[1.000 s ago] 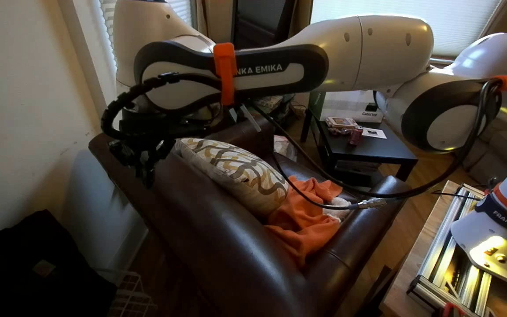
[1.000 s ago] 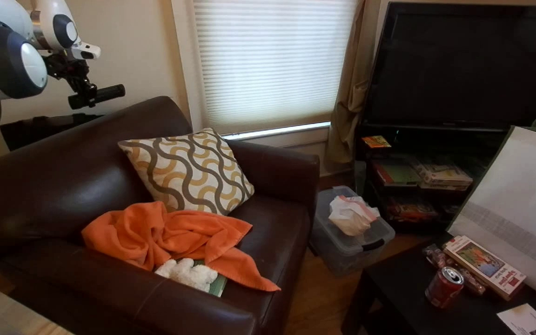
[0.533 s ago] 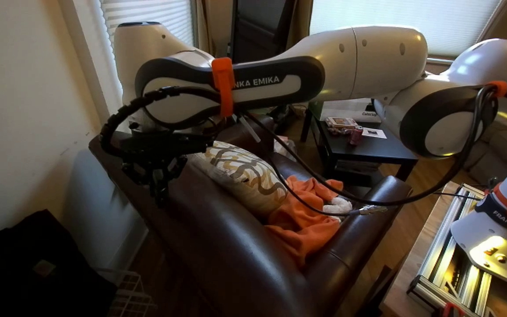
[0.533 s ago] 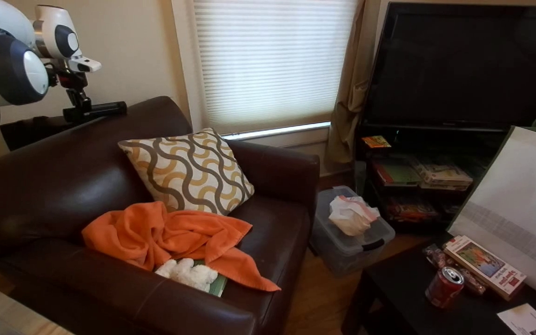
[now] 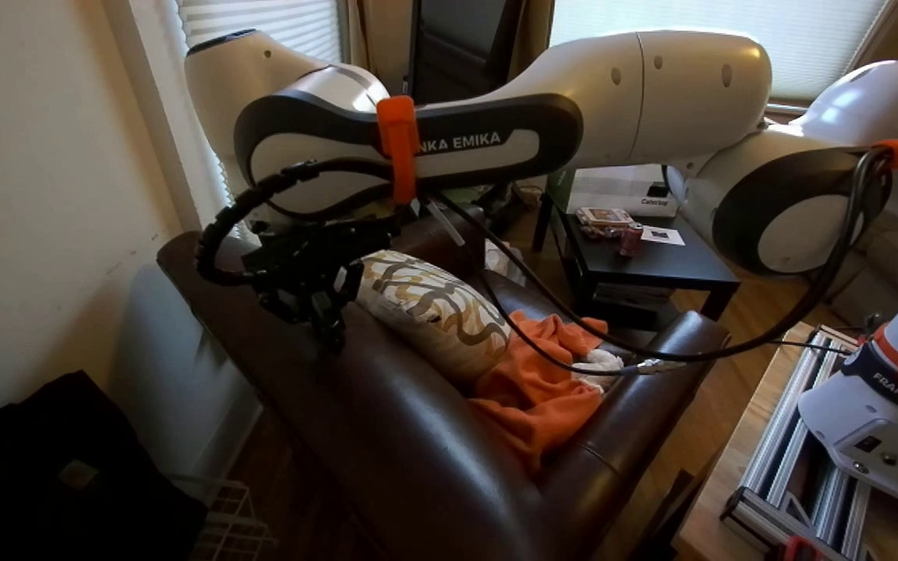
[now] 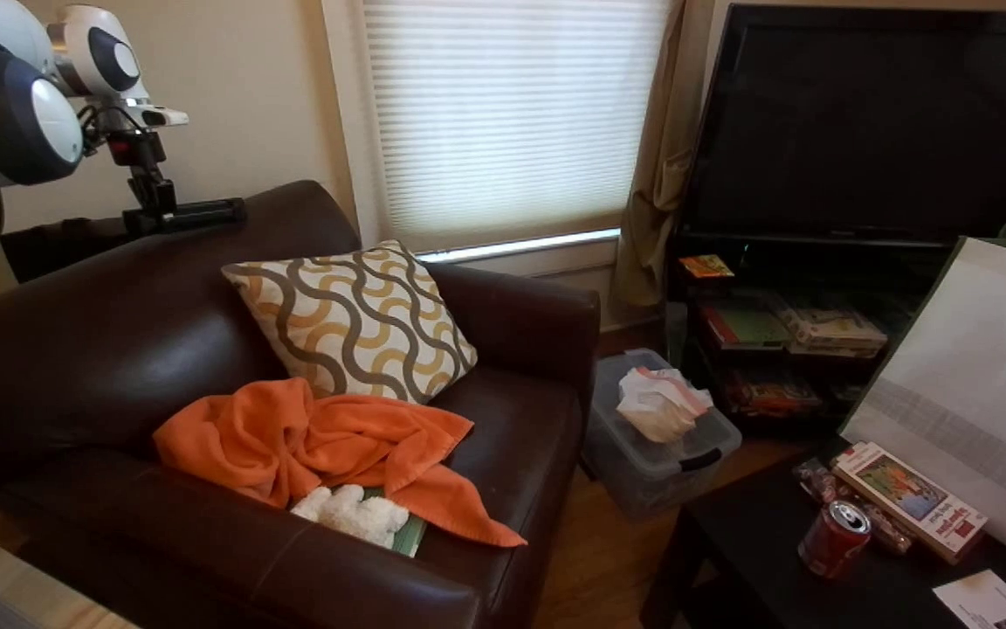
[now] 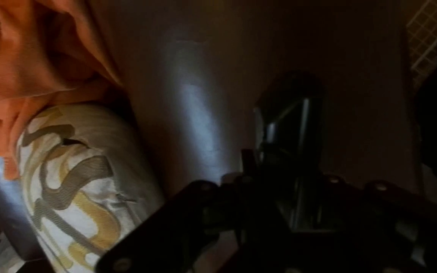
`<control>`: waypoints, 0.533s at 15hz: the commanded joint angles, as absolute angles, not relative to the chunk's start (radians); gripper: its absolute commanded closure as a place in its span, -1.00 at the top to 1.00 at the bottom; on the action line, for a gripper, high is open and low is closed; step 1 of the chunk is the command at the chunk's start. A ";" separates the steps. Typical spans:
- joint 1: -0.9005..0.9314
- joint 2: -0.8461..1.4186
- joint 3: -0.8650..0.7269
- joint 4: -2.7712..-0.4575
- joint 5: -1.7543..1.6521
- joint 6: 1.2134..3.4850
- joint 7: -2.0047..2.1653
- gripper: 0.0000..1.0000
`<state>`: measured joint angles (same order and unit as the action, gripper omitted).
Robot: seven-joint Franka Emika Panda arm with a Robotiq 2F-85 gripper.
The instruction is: Pick up the black remote and put it on the backrest of the couch
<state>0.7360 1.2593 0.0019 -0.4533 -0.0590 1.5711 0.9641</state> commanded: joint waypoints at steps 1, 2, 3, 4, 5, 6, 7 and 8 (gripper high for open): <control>0.779 1.243 -0.060 -0.458 -0.139 1.496 0.970 -0.86; 0.789 1.246 -0.076 -0.452 -0.163 1.503 0.973 -0.86; 0.792 1.248 -0.083 -0.445 -0.173 1.514 0.979 -0.86; 0.773 1.254 -0.058 -0.453 -0.143 1.526 0.964 -0.43; 0.780 1.253 -0.066 -0.451 -0.153 1.525 0.965 -0.43; 0.783 1.252 -0.071 -0.449 -0.157 1.525 0.965 -0.43; 0.785 1.251 -0.074 -0.449 -0.159 1.525 0.965 -0.43; 0.785 1.251 -0.075 -0.449 -0.160 1.525 0.965 -0.43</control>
<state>0.7859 1.2515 -0.0763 -0.4487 -0.1586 1.5260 0.9653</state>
